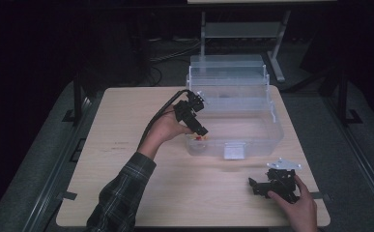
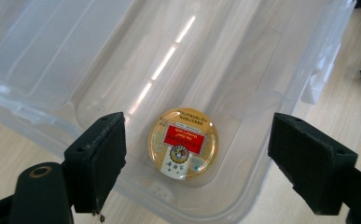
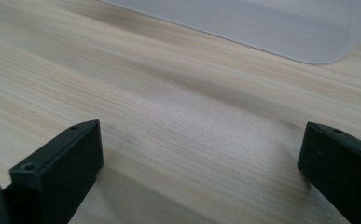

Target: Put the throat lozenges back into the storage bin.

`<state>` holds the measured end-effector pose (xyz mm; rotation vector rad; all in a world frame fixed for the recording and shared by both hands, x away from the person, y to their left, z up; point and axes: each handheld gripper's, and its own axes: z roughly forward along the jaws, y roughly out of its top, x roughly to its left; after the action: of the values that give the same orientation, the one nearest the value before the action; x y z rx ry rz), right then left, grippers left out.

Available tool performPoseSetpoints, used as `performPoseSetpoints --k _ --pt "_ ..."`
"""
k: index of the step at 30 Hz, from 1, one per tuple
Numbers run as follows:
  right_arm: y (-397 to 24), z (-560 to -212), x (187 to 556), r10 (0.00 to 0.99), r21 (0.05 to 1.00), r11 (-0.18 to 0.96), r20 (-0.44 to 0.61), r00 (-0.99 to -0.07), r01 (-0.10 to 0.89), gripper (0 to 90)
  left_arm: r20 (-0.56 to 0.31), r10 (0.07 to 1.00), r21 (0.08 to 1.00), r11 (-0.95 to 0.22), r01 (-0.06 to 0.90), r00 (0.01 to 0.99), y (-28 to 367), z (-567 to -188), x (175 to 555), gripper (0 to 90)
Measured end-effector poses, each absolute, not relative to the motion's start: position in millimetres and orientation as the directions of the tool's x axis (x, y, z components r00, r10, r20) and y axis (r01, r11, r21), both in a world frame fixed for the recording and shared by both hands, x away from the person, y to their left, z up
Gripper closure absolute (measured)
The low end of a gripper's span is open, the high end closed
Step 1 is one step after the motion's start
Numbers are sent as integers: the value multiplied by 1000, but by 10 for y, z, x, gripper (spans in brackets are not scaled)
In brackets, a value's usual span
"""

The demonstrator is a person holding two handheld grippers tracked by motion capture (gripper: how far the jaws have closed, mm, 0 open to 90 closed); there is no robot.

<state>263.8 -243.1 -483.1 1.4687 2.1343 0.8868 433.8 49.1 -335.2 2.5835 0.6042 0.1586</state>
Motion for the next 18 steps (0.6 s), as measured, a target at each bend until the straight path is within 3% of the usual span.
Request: performPoseSetpoints --k 18 --pt "-2431 -4831 2640 929 695 247 28 -368 675 0 19 460 508 -769 388 888 779 -3233 4191 191"
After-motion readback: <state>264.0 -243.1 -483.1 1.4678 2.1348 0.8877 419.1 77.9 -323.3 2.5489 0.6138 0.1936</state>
